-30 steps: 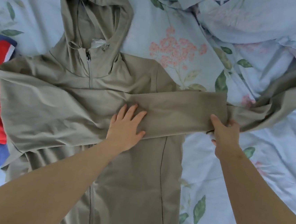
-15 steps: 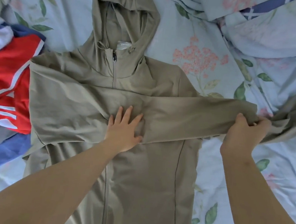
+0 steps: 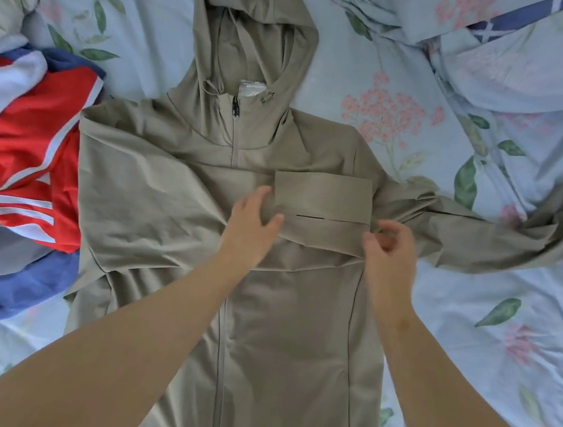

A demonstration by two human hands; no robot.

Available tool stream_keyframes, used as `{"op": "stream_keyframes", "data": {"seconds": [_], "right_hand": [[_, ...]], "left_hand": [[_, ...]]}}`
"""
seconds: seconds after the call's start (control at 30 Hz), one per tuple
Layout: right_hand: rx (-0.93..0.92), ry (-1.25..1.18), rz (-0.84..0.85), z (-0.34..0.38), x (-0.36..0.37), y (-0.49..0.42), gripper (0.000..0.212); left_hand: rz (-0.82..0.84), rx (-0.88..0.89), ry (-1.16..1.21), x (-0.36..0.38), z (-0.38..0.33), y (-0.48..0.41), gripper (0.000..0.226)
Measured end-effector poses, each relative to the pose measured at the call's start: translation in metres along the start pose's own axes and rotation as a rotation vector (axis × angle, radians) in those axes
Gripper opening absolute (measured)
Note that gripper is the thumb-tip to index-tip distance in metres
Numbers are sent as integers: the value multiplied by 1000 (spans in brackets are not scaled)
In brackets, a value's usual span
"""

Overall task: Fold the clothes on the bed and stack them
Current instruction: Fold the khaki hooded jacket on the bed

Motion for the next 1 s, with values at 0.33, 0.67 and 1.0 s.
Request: {"op": "stream_keyframes", "data": {"seconds": [0.33,0.67,1.0], "right_hand": [[773,-519,-297,-135,-61,-45,61],[846,-1055,-479,-161,-86,-49,35],[477,-1025,-163,-79,-92,-81,30]], "left_hand": [[407,136,-847,100,-4,12,59],[268,465,-849,129,-47,21,59],[331,82,-115,109,-37,-1,49]]}}
Point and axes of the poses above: each hand's wrist, its own y-axis away from the middle knuckle, its own x-axis out of the palm, z = x × y, the point moved 10 cm from there along -y, towards the middle knuckle, and after that the axes turned 11 degrees about y, right-handed, at the moved point
